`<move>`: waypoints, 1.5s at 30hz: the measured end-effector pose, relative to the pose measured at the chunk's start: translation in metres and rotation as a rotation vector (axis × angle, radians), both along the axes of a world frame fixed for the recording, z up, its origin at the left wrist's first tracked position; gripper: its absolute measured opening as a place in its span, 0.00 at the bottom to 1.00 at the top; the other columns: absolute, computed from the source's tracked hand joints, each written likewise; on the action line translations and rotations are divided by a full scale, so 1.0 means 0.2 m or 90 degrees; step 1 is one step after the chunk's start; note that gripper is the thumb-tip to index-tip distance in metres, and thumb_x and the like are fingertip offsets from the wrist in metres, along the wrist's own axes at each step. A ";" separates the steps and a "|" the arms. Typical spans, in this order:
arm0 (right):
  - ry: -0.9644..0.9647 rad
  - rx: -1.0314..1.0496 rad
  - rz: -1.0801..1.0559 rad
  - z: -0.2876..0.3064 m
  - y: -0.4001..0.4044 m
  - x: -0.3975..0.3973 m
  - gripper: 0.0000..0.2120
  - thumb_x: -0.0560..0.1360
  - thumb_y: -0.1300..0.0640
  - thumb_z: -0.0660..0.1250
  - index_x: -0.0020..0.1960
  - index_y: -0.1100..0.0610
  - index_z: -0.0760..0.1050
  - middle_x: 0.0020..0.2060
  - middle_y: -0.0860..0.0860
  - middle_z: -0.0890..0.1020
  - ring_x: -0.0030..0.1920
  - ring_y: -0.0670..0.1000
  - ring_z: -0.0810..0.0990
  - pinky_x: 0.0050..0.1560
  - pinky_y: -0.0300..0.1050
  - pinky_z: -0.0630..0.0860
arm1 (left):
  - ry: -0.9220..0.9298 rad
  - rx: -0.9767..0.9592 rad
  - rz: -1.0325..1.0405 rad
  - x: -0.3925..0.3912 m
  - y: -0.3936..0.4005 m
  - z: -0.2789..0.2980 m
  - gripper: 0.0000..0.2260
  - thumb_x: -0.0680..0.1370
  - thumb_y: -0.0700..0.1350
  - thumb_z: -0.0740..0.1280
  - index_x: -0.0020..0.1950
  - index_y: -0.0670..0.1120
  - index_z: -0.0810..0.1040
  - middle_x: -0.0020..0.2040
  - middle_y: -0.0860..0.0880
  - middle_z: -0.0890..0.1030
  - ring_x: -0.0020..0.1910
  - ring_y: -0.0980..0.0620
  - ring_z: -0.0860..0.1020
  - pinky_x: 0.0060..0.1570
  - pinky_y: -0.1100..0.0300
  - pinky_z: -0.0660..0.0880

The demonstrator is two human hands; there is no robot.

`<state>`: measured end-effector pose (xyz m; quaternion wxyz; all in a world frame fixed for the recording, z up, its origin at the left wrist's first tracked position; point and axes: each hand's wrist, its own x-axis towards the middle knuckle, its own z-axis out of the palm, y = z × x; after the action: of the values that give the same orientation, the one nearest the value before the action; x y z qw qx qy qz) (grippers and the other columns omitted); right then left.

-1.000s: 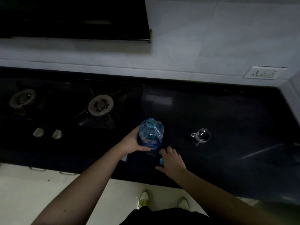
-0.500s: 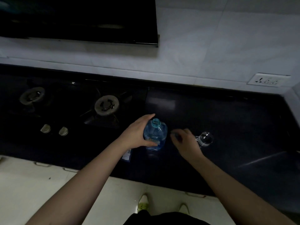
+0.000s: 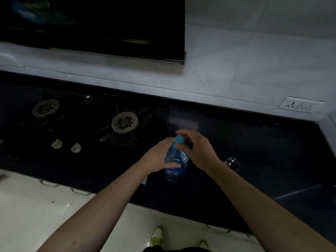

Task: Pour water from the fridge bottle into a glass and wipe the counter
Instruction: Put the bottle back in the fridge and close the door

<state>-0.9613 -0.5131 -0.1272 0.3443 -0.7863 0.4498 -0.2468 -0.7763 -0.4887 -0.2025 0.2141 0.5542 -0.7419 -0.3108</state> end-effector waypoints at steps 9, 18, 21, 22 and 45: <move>0.159 -0.077 0.121 0.00 -0.08 0.00 0.15 0.77 0.55 0.68 0.64 0.52 0.77 0.59 0.48 0.79 0.60 0.50 0.75 0.64 0.49 0.70 | 0.012 0.012 0.009 0.00 0.00 -0.01 0.38 0.69 0.54 0.78 0.73 0.50 0.65 0.65 0.56 0.70 0.61 0.61 0.69 0.64 0.65 0.67; 0.525 -0.157 0.294 0.19 -0.16 0.13 0.16 0.78 0.54 0.63 0.65 0.53 0.76 0.59 0.52 0.76 0.60 0.53 0.75 0.57 0.46 0.72 | 0.028 0.017 0.015 0.00 0.00 -0.02 0.36 0.69 0.53 0.78 0.72 0.51 0.65 0.63 0.55 0.71 0.60 0.61 0.71 0.60 0.67 0.67; 0.553 -0.174 0.244 0.21 -0.16 0.14 0.18 0.77 0.46 0.65 0.61 0.55 0.77 0.54 0.52 0.77 0.55 0.53 0.76 0.51 0.47 0.73 | 0.024 0.012 0.014 0.00 0.00 -0.01 0.36 0.69 0.53 0.78 0.72 0.49 0.65 0.64 0.54 0.72 0.61 0.59 0.71 0.62 0.61 0.70; 0.552 -0.189 0.220 0.21 -0.15 0.14 0.20 0.76 0.42 0.64 0.58 0.56 0.77 0.52 0.52 0.78 0.54 0.53 0.77 0.49 0.47 0.74 | 0.025 0.010 0.014 0.00 0.00 -0.01 0.36 0.69 0.53 0.78 0.72 0.50 0.65 0.64 0.54 0.72 0.61 0.58 0.72 0.63 0.60 0.70; 0.558 -0.337 0.238 0.16 -0.08 0.10 0.17 0.83 0.48 0.55 0.63 0.58 0.72 0.58 0.54 0.75 0.56 0.53 0.76 0.44 0.42 0.67 | 0.048 0.059 0.032 0.01 -0.02 -0.03 0.37 0.69 0.51 0.79 0.72 0.52 0.64 0.64 0.56 0.71 0.61 0.60 0.72 0.61 0.66 0.69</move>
<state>-0.9405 -0.5291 -0.0961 -0.0475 -0.9420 0.3260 0.0648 -0.7734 -0.4918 -0.2091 0.2234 0.5697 -0.7042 -0.3600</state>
